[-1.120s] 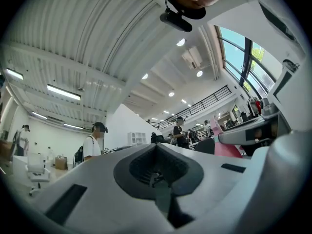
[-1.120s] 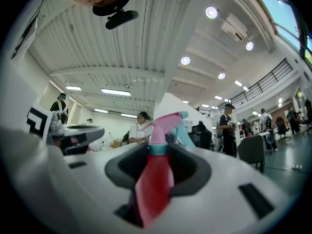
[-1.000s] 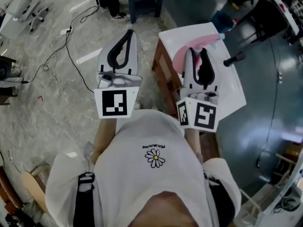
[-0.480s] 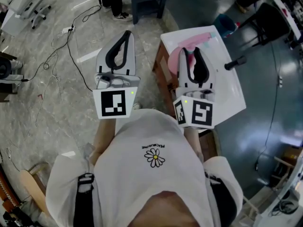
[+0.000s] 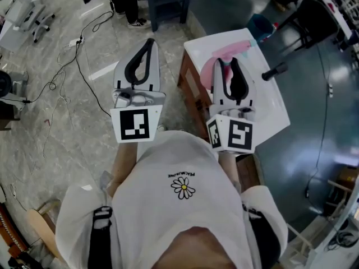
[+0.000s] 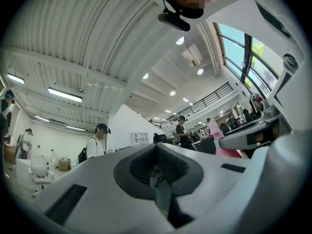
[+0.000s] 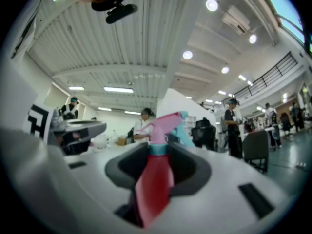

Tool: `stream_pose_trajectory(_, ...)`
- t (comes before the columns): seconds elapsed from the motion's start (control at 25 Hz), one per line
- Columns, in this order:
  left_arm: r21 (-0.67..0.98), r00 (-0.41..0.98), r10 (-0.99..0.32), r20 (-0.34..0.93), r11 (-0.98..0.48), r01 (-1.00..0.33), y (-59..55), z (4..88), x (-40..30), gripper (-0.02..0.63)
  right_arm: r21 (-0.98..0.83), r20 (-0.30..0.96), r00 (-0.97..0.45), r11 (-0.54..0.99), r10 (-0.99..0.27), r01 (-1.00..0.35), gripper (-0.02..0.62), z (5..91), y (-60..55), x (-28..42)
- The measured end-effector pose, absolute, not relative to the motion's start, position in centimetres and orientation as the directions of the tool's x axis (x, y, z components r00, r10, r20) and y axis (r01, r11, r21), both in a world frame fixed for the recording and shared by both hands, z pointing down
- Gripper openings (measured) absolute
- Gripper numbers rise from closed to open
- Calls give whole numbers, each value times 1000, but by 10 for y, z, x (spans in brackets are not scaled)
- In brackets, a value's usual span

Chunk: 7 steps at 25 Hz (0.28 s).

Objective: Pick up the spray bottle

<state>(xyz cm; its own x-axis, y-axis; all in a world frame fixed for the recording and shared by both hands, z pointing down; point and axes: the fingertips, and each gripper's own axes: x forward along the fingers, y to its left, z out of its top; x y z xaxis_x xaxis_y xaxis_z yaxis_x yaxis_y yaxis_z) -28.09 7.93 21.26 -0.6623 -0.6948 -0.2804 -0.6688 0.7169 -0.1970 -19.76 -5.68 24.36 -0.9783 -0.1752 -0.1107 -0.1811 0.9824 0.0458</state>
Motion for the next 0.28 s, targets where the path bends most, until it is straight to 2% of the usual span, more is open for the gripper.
stream_pose_trajectory(0.28, -182, -676, -682, -279, 729, -660, 81, 213, -285, 20, 51, -102, -980, 983, -171, -177, 152, 247, -59, -198)
